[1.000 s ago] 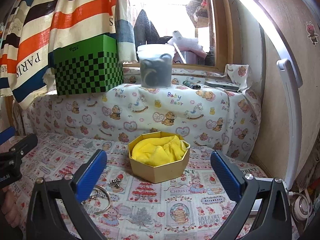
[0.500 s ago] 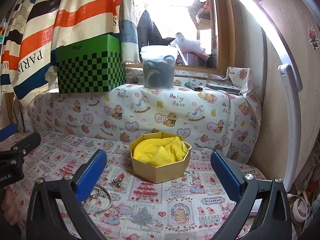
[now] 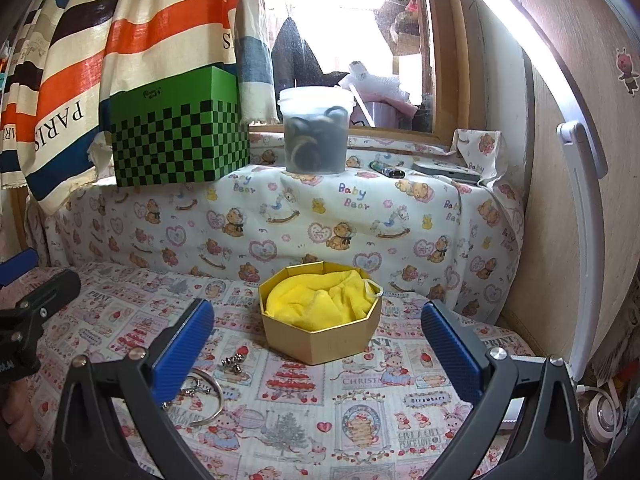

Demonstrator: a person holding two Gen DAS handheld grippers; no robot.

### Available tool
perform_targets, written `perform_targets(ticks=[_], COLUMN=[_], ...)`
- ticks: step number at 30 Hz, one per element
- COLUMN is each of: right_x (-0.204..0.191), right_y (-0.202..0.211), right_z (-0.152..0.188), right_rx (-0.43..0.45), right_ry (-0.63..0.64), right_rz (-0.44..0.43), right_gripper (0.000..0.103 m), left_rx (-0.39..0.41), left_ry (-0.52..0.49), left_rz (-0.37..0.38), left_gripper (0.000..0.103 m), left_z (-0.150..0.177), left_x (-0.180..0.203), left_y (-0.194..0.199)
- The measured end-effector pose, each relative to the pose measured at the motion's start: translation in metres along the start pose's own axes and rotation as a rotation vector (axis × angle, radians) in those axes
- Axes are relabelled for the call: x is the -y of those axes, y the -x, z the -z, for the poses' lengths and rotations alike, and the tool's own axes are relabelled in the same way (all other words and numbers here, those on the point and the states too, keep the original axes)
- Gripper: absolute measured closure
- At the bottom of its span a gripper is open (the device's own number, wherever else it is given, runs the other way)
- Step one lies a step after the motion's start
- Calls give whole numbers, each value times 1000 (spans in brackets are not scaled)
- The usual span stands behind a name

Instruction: Organize jewelry

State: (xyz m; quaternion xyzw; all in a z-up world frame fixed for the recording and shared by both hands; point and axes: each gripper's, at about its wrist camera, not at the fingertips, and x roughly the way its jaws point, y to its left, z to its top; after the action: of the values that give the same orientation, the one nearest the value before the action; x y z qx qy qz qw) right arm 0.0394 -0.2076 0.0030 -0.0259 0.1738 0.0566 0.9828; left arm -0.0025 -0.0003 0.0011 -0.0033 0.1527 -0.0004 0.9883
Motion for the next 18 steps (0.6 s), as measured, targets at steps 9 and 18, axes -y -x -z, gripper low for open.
perform_targets(ticks=[9,18], right_x=[1,1], right_y=[-1,-3], right_z=[0,0], right_rx=[-6,-15], right_ry=[-3,-3], right_rz=[-5,-14], right_gripper=[0,0], left_rx=[-15,-10], left_ry=[15,3], left_rz=[-1,-24], left_gripper=[0,0], left_z=[0,1], left_x=[-3,-1], left_y=[-3,-2])
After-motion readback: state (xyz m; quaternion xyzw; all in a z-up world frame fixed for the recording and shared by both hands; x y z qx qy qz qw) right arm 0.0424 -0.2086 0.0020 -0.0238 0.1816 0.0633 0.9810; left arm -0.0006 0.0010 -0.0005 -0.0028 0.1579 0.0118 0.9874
